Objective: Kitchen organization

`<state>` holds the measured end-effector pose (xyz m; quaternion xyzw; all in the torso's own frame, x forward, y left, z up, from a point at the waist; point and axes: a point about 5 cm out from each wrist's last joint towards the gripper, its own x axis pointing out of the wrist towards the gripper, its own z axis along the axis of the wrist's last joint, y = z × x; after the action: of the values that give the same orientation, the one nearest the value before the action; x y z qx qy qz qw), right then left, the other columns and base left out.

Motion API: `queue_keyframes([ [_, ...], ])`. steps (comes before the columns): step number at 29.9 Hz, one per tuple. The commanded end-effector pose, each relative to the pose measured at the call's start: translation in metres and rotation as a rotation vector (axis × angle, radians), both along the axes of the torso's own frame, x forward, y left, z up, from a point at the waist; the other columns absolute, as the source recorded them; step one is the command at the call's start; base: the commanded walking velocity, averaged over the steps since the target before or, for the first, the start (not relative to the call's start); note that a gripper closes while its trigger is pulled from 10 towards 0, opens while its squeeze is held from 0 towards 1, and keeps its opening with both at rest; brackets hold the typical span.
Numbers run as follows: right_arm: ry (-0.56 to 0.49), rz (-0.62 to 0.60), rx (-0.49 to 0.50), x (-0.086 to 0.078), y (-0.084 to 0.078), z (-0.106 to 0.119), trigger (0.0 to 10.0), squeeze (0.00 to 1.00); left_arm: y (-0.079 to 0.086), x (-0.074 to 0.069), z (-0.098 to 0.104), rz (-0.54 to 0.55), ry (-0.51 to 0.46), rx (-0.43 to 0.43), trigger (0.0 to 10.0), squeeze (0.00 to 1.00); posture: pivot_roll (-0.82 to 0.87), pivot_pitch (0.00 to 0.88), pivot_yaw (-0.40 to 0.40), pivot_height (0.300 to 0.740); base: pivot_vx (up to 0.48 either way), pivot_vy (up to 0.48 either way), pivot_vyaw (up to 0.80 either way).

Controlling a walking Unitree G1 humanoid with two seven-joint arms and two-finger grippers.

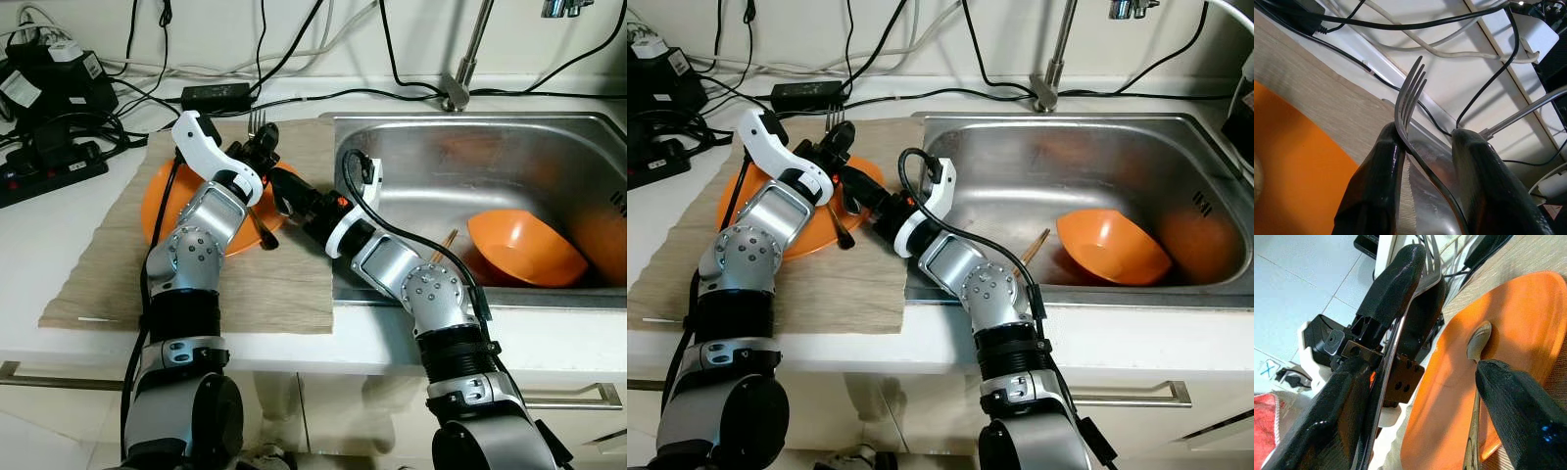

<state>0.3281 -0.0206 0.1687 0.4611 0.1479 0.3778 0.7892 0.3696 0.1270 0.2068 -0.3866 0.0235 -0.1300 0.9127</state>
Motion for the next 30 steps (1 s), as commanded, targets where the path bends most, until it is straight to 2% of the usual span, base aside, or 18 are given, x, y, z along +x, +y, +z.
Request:
queue_keyframes([
  [1, -0.003, 0.082, 0.019, -0.007, 0.042, 0.016, 10.0, 1.00, -0.011, -0.001, 0.009, -0.045, -0.044, 0.020, 0.0, 0.00, -0.01, 0.010, 0.071, 0.740, 0.000, 0.000, 0.00],
  [10, -0.010, 0.063, 0.007, -0.005, 0.038, 0.015, 10.0, 1.00, -0.016, 0.000, 0.009, -0.059, -0.049, 0.023, 0.0, 0.00, -0.02, 0.014, 0.074, 0.740, 0.000, 0.000, 0.00],
  [11, -0.015, 0.063, -0.044, -0.005, 0.039, 0.012, 10.0, 1.00, -0.017, 0.000, 0.010, -0.063, -0.053, 0.027, 0.0, 0.00, -0.02, 0.015, 0.076, 0.740, 0.000, 0.000, 0.00],
  [14, -0.024, 0.061, -0.076, -0.005, 0.039, 0.010, 10.0, 0.98, -0.017, 0.000, 0.011, -0.067, -0.057, 0.031, 0.0, 0.00, -0.02, 0.015, 0.076, 0.740, 0.000, 0.000, 0.00],
  [15, -0.026, 0.050, -0.087, -0.005, 0.039, 0.009, 0.0, 0.00, -0.018, 0.000, 0.011, -0.067, -0.058, 0.033, 0.0, 0.00, -0.02, 0.016, 0.077, 0.740, 0.000, 0.000, 0.00],
  [19, -0.014, 0.047, -0.063, -0.005, 0.041, 0.008, 0.0, 0.00, -0.019, -0.001, 0.014, -0.077, -0.065, 0.011, 0.0, 0.00, -0.02, 0.019, 0.076, 0.740, 0.000, 0.000, 0.00],
  [21, 0.008, 0.055, 0.006, -0.004, 0.043, 0.013, 0.0, 0.00, -0.024, -0.003, 0.021, -0.100, -0.083, -0.031, 0.0, 0.00, -0.01, 0.019, 0.075, 0.740, 0.000, 0.000, 0.00],
  [26, -0.001, 0.052, 0.023, -0.002, 0.043, 0.017, 0.0, 0.00, -0.028, -0.005, 0.026, -0.112, -0.091, -0.048, 0.0, 0.00, -0.01, 0.019, 0.073, 0.740, 0.000, 0.000, 0.00],
  [30, 0.008, 0.051, 0.055, -0.001, 0.043, 0.020, 0.0, 0.00, -0.031, -0.006, 0.031, -0.124, -0.095, -0.102, 0.0, 0.00, -0.01, 0.020, 0.071, 0.740, 0.000, 0.000, 0.00],
])
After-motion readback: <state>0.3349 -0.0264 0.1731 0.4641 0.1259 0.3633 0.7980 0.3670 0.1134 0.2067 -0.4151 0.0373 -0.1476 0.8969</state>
